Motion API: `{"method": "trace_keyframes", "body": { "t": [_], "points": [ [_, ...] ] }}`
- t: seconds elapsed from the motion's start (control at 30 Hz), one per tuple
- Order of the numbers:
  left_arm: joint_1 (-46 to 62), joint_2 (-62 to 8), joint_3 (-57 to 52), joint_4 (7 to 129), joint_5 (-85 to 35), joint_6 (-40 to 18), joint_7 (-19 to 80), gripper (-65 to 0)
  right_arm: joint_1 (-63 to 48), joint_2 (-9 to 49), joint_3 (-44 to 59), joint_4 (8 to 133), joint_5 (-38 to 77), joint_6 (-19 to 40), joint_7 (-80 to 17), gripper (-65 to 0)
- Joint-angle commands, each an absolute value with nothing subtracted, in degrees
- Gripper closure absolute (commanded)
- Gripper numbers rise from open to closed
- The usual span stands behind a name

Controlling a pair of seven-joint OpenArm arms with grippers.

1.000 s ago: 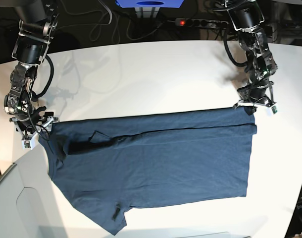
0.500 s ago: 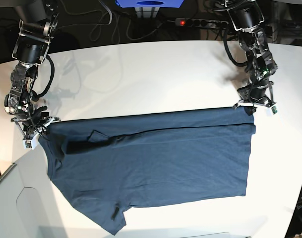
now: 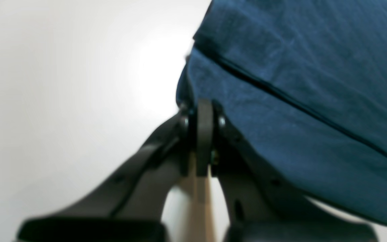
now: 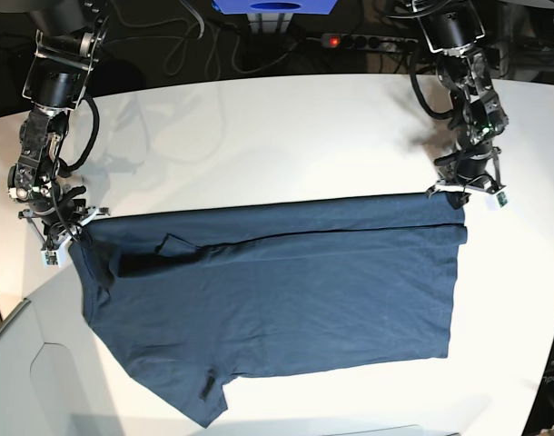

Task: Fold the T-shirt properly
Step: 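Lift the folded edge with both grippers and pull it back toward the arms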

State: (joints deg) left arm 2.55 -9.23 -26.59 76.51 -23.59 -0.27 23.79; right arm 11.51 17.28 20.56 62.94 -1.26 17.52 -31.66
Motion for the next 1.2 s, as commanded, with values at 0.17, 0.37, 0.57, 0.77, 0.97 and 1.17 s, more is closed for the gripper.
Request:
{"method": "trace_keyframes", "body": {
  "t": [0.17,0.37,0.57,0.77,0.97,1.17],
  "points": [
    [2.68,-9.89,-27.03,77.14,-23.16,0.04,24.31,0.0,11.56,18.51,20.97,64.57,-1.89,18.07,-32.22,-0.1],
    [5.05,-10.68,-26.95,81.19,-23.16,0.04,24.31,0.0,6.46,18.51,20.62,75.30,-1.89,18.07,-32.40,-0.1],
    [8.40,-10.68,-27.12,85.14,-23.16,0.04,24.40,0.0,3.56,18.51,21.05,83.82,-1.89,18.07,-36.44,-0.1],
    [12.44,-10.68,-27.21,89.71,-23.16,0.04,24.31,0.0,-0.84,19.56,20.97,89.27,-1.89,18.07,-36.44,-0.1],
    [14.29,-10.77,-27.65,93.85,-23.16,0.04,24.40,0.0,-3.47,19.91,21.05,92.00,-1.98,18.07,-36.44,-0.1],
    [14.29,-11.03,-29.14,94.73,-23.16,0.04,24.40,0.0,-4.53,20.97,21.05,93.93,-2.07,18.07,-36.44,-0.1]
  ]
}}
